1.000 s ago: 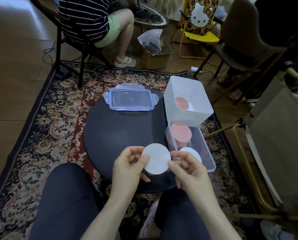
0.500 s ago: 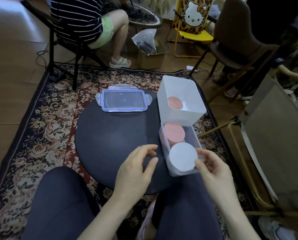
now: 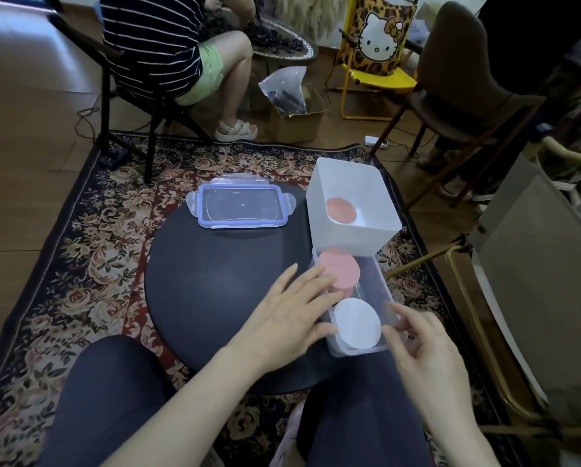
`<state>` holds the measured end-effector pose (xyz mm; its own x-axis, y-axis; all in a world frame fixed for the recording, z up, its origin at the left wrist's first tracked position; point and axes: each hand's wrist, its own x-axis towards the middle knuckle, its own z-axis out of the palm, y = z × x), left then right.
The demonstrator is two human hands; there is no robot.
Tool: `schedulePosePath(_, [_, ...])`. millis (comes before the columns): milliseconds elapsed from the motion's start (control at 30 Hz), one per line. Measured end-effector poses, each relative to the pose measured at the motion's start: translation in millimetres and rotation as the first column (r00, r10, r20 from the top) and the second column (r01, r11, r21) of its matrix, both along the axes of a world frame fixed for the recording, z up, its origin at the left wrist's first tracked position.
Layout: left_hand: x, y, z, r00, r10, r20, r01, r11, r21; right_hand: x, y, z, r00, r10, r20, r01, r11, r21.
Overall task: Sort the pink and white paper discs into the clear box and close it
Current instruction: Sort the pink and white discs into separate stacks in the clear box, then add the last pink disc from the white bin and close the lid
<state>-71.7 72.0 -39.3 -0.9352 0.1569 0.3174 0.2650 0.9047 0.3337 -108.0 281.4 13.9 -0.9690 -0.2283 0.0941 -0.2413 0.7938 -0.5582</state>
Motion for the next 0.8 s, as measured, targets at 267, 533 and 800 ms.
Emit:
schedulePosePath(267, [17.4,-2.5,1.3,0.991,0.048,-0.121,-0.046,0.999,0.026,29.0,-11.5,-16.2,0.937,0.343,-0.066,-0.349,0.926,-0.144])
schedulePosePath(533, [54.4,-32.2,-1.2,0.930,0.242,-0.278,-0.207,0.967,0.150,10.7,-48.2,-22.8,0.891,0.453,-0.039,-0.449,0.865,-0.224])
schedulePosePath(800, [67.1,-71.7,-5.6,0.839,0.489,-0.237,-0.423,0.862,0.280,-12.4,-113.8,-25.1,0.842,0.532,-0.089,-0.538,0.814,-0.218])
